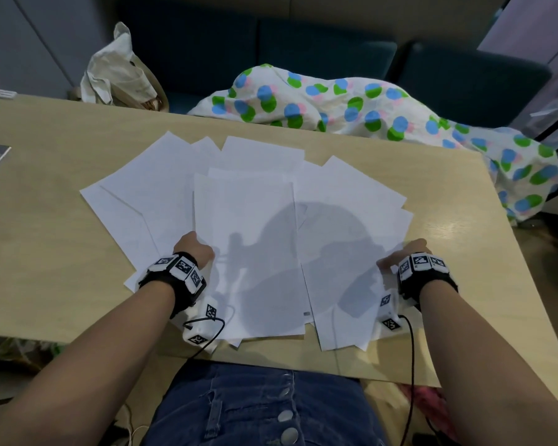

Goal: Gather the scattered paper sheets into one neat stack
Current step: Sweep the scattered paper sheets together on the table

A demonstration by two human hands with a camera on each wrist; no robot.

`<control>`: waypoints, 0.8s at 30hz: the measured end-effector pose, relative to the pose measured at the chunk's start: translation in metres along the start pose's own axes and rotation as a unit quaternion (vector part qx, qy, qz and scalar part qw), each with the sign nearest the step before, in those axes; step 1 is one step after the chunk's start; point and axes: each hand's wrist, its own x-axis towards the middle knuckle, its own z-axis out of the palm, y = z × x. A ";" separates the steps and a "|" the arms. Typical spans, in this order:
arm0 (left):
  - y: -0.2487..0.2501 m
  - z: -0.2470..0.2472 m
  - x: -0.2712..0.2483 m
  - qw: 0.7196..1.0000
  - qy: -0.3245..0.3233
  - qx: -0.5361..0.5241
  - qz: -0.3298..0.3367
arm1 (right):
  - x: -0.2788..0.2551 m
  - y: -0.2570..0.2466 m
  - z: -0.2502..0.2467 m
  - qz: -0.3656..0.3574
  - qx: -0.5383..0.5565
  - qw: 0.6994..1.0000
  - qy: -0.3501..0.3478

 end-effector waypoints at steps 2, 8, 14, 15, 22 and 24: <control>0.001 0.000 -0.001 1.000 0.004 0.009 -0.003 | 0.003 -0.003 0.003 -0.024 -0.008 1.000 -0.002; 0.006 -0.001 -0.005 0.999 0.019 0.019 0.016 | -0.003 -0.022 -0.011 -0.123 -0.027 0.991 0.042; 0.017 -0.014 -0.001 0.996 0.039 0.014 0.074 | -0.031 -0.061 -0.062 -0.233 -0.036 0.953 0.192; 0.019 -0.016 -0.001 0.997 0.033 0.018 0.074 | -0.036 -0.070 -0.068 -0.257 -0.046 0.942 0.211; 0.035 -0.026 -0.008 0.995 0.025 0.013 0.099 | -0.074 -0.114 -0.121 -0.372 -0.036 0.876 0.306; 0.033 -0.028 -0.009 0.994 0.025 0.013 0.104 | -0.080 -0.123 -0.133 -0.412 -0.073 0.856 0.305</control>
